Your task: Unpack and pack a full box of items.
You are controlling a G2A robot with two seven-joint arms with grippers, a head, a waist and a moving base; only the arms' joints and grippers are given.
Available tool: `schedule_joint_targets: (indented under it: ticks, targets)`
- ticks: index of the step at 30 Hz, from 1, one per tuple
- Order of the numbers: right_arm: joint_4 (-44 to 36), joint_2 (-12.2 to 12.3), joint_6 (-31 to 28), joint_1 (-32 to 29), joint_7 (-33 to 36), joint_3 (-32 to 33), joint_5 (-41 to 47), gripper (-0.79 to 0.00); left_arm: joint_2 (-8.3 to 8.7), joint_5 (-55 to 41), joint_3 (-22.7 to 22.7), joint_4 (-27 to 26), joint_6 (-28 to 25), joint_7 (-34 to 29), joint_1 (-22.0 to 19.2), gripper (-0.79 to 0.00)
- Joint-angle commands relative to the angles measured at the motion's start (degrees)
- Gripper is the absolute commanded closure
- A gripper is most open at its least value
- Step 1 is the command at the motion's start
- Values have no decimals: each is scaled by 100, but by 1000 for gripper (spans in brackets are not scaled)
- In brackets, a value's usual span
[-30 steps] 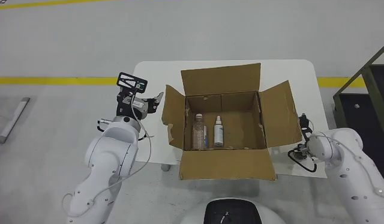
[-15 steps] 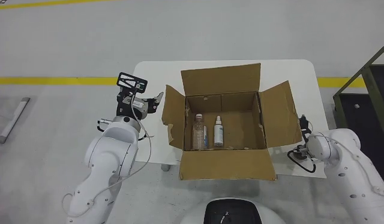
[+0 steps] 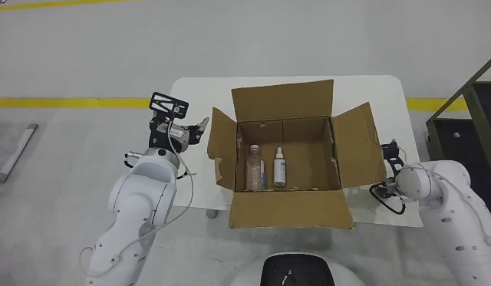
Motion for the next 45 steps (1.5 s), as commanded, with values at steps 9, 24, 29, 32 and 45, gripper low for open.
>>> schedule_joint_targets:
  ticks: [9,24,29,32,45]
  targets:
    - [-1733,41,715,-485,-624,1913,2421,0,0,0,0,0,0,0,0,-785]
    - [-3223,94,611,-449,-1192,1039,3722,0,0,0,0,0,0,0,0,-785]
    - [-2364,32,1111,437,-1385,-756,2823,0,0,0,0,0,0,0,0,-785]
    - [-1541,-55,1479,1023,-1513,-1755,2164,0,0,0,0,0,0,0,0,-785]
    - [1769,-725,2741,2716,-1988,-4216,1616,0,0,0,0,0,0,0,0,-785]
